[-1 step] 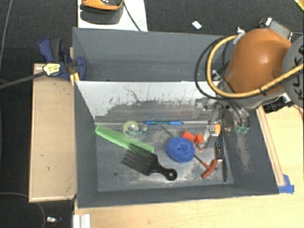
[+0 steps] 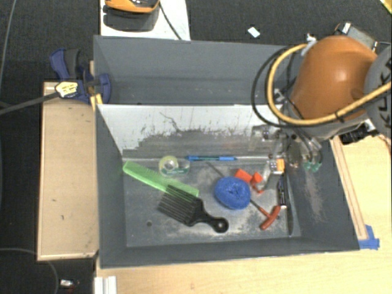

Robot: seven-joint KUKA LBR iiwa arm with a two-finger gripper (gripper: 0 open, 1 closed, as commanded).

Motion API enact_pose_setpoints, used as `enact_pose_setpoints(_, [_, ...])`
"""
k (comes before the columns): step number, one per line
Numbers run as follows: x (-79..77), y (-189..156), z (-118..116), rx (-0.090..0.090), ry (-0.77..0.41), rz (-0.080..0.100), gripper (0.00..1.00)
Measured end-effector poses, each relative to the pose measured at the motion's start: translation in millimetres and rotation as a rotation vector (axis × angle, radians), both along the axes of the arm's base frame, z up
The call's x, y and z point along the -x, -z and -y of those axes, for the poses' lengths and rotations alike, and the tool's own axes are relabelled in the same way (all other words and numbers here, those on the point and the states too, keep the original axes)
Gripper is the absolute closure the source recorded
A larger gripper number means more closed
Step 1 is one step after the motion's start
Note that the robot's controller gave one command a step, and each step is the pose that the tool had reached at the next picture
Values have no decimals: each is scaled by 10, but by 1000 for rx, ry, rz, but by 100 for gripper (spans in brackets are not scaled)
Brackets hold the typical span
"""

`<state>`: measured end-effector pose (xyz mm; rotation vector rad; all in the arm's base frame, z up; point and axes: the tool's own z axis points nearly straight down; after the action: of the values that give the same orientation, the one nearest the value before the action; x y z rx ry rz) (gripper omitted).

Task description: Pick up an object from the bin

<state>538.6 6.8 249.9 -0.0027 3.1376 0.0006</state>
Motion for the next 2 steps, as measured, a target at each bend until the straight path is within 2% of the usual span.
enact_pose_setpoints(1, [-21, 708, 12, 1, -54, 5, 0])
enact_pose_setpoints(2, [-10, 981, -4, 0, -63, 7, 0])
